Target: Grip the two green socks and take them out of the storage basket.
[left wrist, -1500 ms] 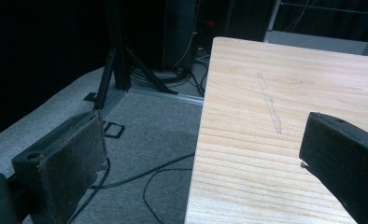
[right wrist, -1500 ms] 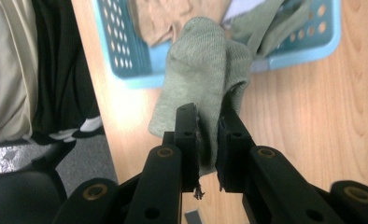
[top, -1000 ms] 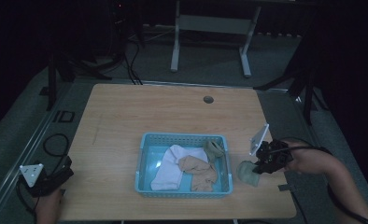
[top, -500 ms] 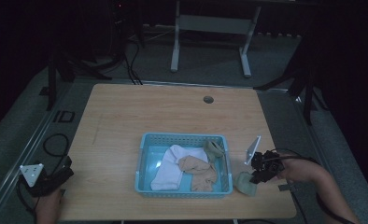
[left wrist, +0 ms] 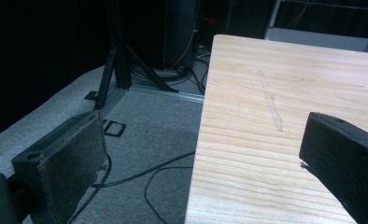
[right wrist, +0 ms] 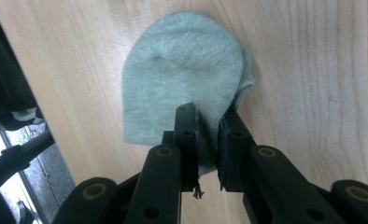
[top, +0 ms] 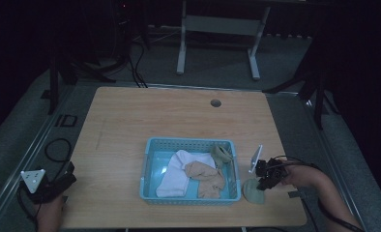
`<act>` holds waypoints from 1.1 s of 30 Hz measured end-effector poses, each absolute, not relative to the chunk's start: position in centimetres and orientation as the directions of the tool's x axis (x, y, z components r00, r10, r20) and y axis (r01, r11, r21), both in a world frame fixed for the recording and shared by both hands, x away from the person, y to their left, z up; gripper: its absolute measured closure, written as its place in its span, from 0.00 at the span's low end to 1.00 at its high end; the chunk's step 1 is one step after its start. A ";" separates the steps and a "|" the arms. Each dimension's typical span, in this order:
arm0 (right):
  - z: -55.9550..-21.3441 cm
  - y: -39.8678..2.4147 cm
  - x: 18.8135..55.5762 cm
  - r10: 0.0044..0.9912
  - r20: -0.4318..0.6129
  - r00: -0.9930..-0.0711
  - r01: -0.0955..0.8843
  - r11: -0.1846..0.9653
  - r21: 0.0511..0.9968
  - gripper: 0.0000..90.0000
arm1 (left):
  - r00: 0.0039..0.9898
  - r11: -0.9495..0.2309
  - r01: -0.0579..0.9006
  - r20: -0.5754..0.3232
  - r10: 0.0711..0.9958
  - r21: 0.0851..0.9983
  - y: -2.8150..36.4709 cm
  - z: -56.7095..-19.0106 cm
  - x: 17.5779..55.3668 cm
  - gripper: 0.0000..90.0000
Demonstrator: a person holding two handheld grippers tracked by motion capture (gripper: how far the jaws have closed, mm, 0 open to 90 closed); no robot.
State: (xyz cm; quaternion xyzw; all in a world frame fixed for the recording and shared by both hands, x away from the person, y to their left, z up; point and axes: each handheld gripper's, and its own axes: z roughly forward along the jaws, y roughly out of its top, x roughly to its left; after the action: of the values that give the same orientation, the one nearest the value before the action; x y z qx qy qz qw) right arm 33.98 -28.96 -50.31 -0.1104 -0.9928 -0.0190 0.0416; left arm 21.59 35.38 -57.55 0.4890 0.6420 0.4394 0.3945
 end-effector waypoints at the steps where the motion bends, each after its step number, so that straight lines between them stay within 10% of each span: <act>1: -50.4 -28.9 34.1 0.218 0.083 -0.972 0.221 0.975 0.028 0.89 | -0.209 0.136 0.282 -0.077 0.975 0.950 35.4 -57.6 21.6 0.01; 14: -47.8 -28.5 34.9 0.283 0.017 -0.959 0.284 0.959 0.012 0.60 | -0.208 0.135 0.283 -0.077 0.975 0.949 35.4 -57.6 21.6 0.01; 33: -41.3 -23.3 36.1 0.198 -0.096 -0.975 0.190 0.978 0.083 0.58 | -0.205 0.139 0.285 -0.081 0.975 0.948 35.4 -57.5 21.6 0.01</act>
State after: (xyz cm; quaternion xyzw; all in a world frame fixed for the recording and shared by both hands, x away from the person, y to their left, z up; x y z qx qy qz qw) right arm 36.13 -23.29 -41.27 -0.0978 -0.9932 -0.0366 -0.0521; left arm 21.62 35.44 -57.55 0.4907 0.6423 0.4358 0.3959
